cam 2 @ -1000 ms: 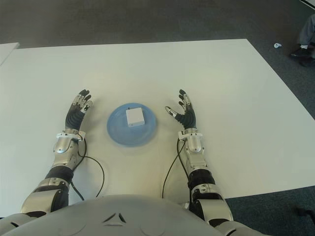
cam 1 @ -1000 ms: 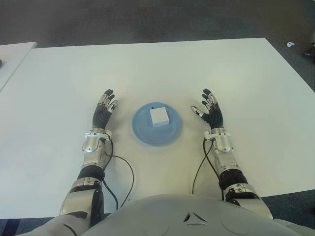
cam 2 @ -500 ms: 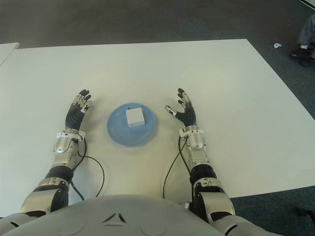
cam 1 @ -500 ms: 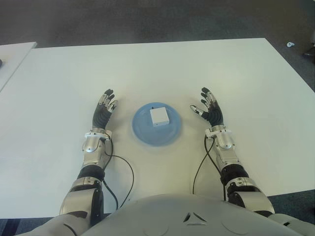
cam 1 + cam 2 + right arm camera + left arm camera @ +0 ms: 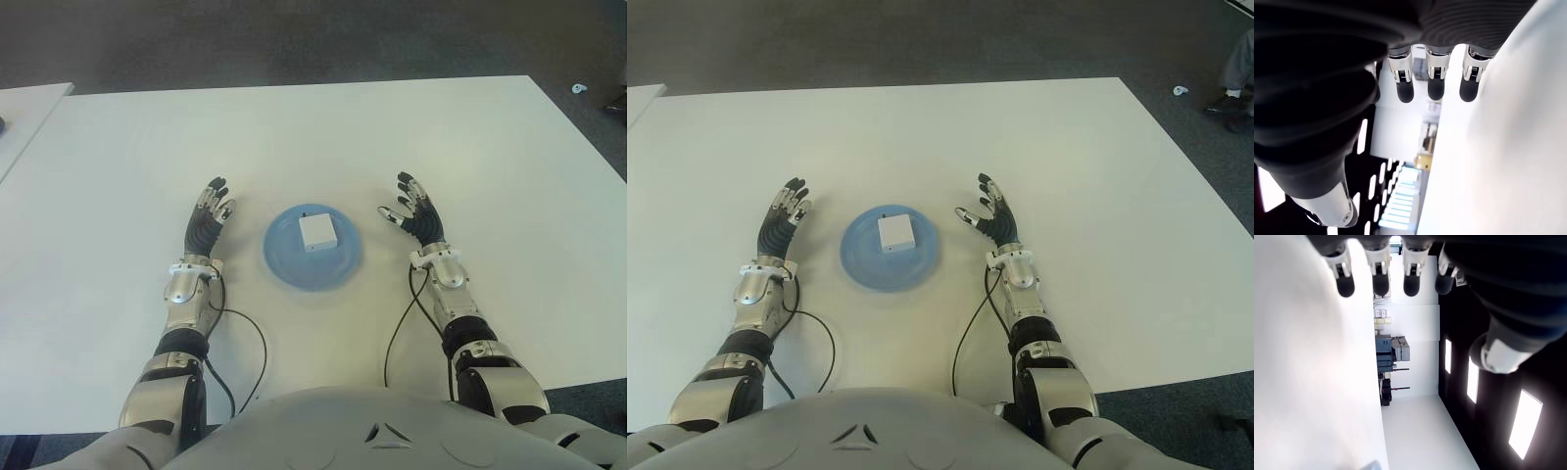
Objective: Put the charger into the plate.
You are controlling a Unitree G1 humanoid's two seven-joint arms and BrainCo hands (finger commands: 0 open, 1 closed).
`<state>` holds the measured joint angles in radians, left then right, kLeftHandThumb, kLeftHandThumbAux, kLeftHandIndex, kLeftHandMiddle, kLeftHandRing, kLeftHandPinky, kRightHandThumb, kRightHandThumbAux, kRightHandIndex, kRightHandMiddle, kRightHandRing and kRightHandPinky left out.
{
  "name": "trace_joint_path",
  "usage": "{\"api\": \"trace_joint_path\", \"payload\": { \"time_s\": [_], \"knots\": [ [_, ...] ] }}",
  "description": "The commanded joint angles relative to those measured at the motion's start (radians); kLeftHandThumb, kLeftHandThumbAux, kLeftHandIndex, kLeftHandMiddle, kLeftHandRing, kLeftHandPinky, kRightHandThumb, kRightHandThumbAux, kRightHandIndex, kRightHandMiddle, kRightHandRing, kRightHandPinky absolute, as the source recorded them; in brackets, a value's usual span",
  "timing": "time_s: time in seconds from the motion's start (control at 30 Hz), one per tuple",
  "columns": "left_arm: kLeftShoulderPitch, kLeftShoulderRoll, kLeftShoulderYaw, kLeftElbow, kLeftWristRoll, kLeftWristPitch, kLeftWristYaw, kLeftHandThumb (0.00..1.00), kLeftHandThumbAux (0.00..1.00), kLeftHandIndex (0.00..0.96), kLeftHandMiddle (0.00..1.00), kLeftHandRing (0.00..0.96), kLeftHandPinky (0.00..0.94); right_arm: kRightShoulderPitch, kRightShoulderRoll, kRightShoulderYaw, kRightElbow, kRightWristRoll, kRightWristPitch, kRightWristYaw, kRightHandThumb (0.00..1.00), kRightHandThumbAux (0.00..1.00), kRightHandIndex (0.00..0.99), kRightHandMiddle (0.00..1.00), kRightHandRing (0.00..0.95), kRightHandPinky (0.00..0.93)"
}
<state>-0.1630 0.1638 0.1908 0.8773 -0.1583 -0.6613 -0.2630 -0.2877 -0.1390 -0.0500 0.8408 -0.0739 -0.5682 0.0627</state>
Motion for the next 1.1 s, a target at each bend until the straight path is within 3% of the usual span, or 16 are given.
{"api": "trace_joint_path", "payload": {
  "time_s": [0.03, 0.43, 1.1],
  "knots": [
    [0.083, -0.034, -0.017, 0.090, 0.019, 0.077, 0.000, 0.000, 0.570, 0.000, 0.026, 0.020, 0.055, 0.029, 0.014, 0.010, 0.067, -0.005, 0.059, -0.010, 0.103, 0.759, 0.019, 0.025, 0.017, 0.040],
    [0.078, -0.032, -0.019, 0.094, 0.018, 0.073, -0.006, 0.000, 0.562, 0.000, 0.034, 0.035, 0.073, -0.003, 0.009, 0.020, 0.110, -0.017, 0.073, -0.031, 0.136, 0.724, 0.010, 0.019, 0.010, 0.041],
    [0.058, -0.024, -0.008, 0.105, 0.004, 0.087, -0.011, 0.000, 0.542, 0.000, 0.045, 0.046, 0.077, 0.016, 0.008, 0.001, 0.104, 0.010, 0.057, -0.024, 0.182, 0.712, 0.000, 0.009, 0.006, 0.048]
  ]
}}
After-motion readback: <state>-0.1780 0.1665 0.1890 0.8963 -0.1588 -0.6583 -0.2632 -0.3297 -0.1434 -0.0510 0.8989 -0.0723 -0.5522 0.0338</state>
